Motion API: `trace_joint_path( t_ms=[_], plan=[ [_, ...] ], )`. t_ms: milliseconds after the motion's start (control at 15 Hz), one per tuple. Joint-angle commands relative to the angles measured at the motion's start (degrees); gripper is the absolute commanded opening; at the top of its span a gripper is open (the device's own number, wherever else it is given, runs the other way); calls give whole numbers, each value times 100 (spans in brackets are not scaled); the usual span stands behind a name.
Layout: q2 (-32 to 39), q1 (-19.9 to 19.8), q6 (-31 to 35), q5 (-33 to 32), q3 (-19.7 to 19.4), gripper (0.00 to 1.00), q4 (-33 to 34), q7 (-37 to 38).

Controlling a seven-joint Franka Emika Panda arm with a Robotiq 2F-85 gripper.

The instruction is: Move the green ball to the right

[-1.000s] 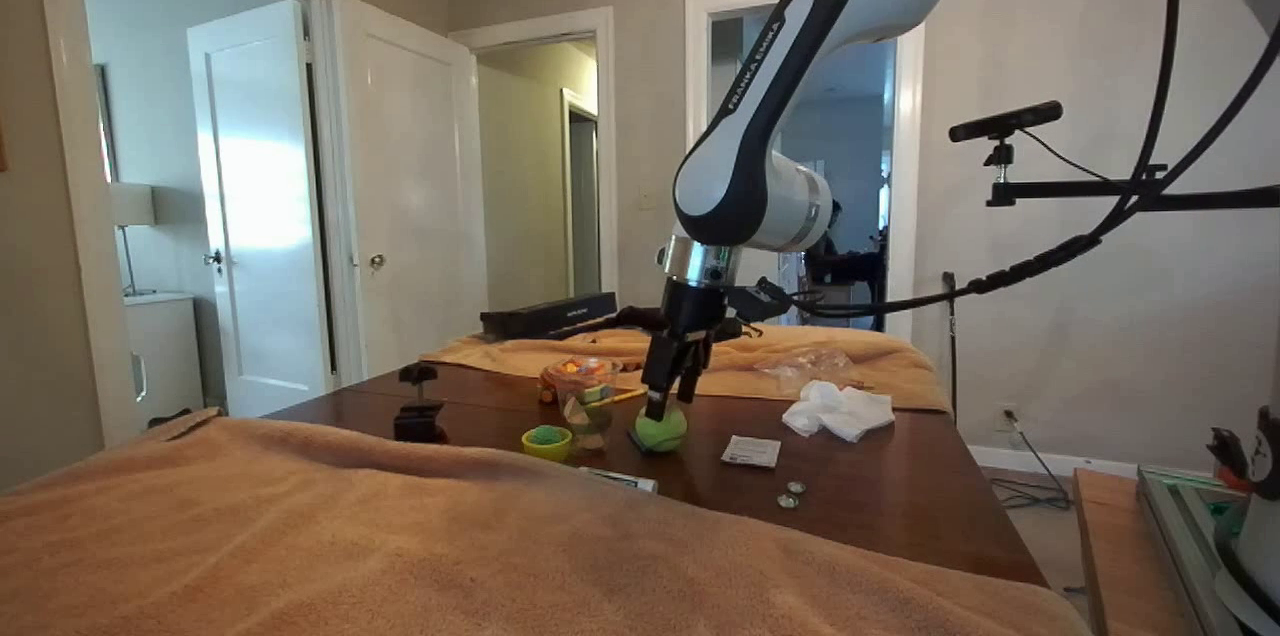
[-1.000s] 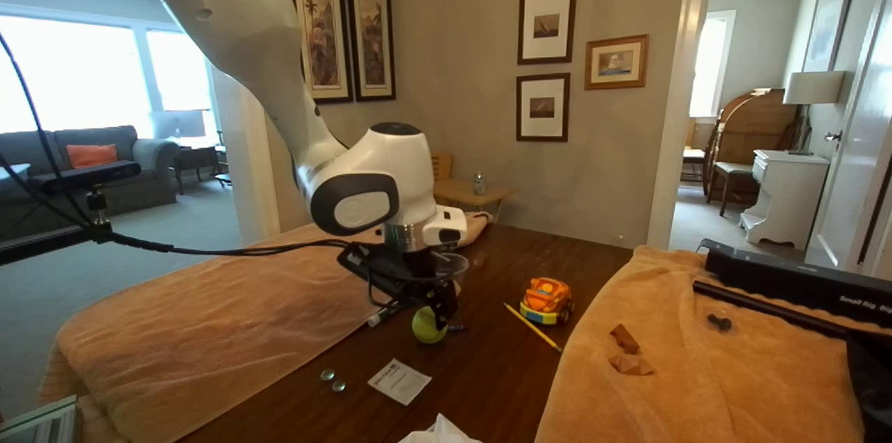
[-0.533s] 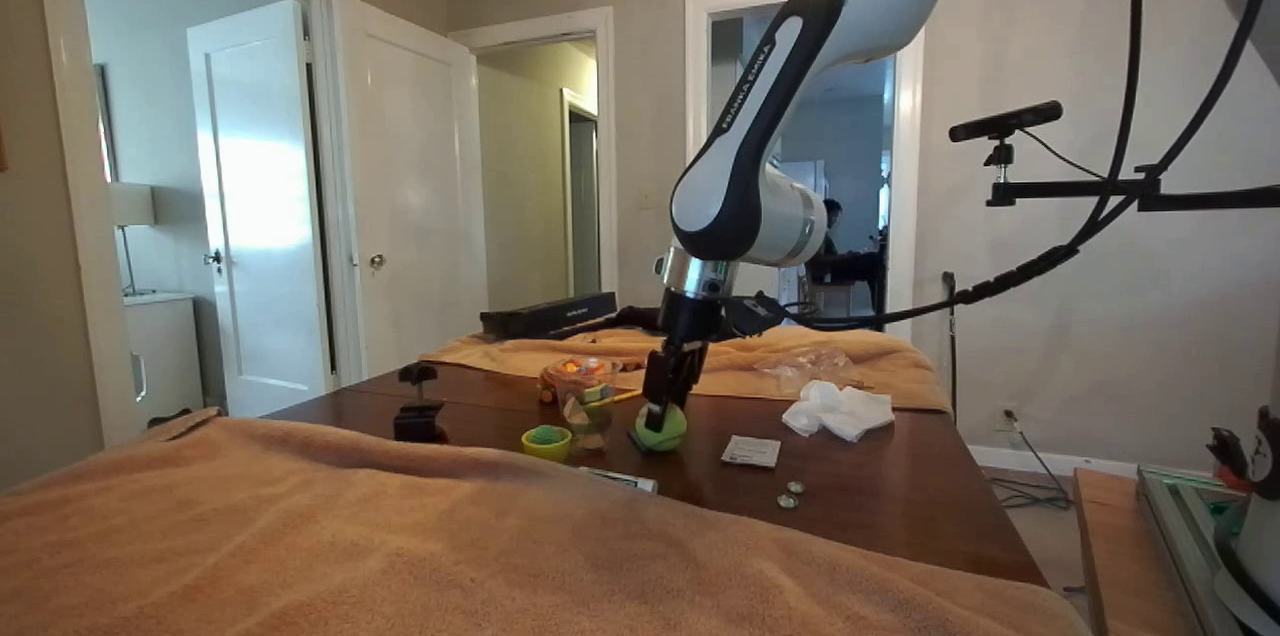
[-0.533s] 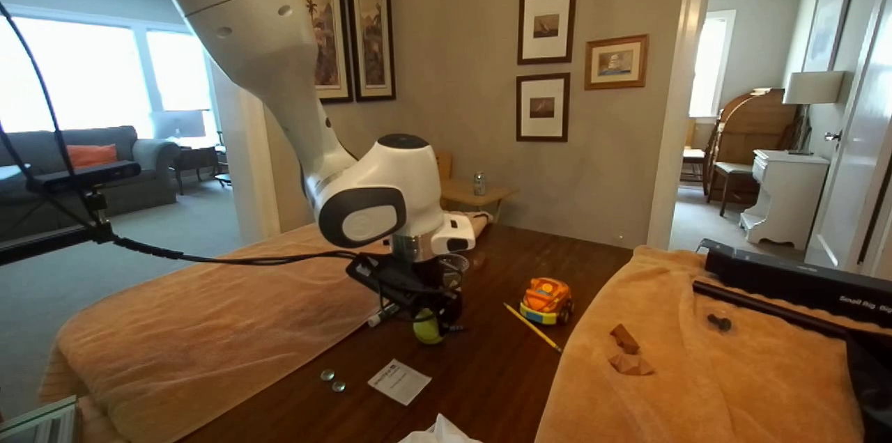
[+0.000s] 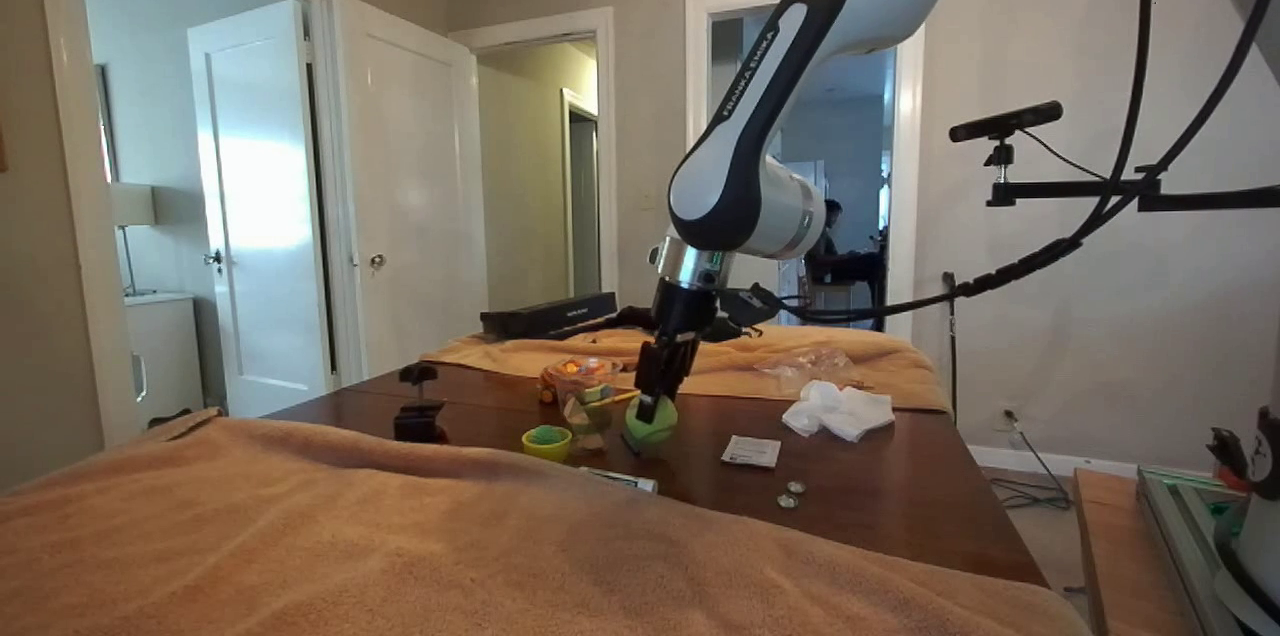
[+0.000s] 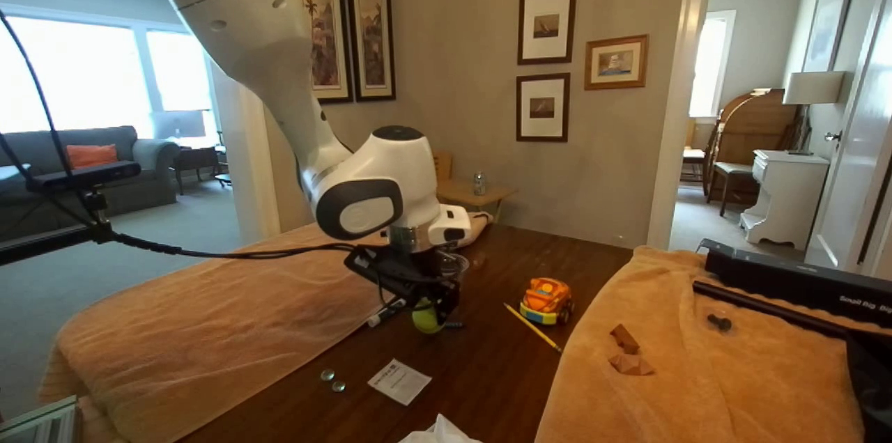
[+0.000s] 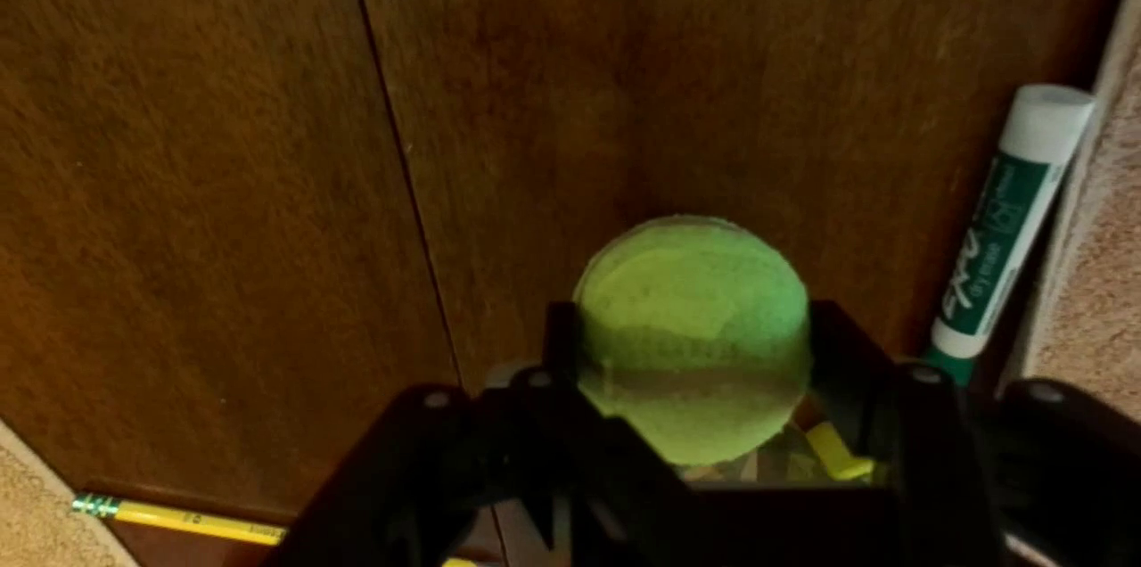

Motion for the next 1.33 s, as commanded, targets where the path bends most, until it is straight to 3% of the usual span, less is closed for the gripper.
trace_joint_path(
  t_ms=[0, 267, 600, 1267],
  plan=[
    [-747, -95, -216, -29, -8, 39, -393, 84],
    [-1061, -16, -158, -124, -560, 39, -439, 251],
    [-864, -162, -25, 7, -1189, 39, -54, 498],
    [-26, -340, -89, 212, -1765, 39, 1038, 1382]
  ],
)
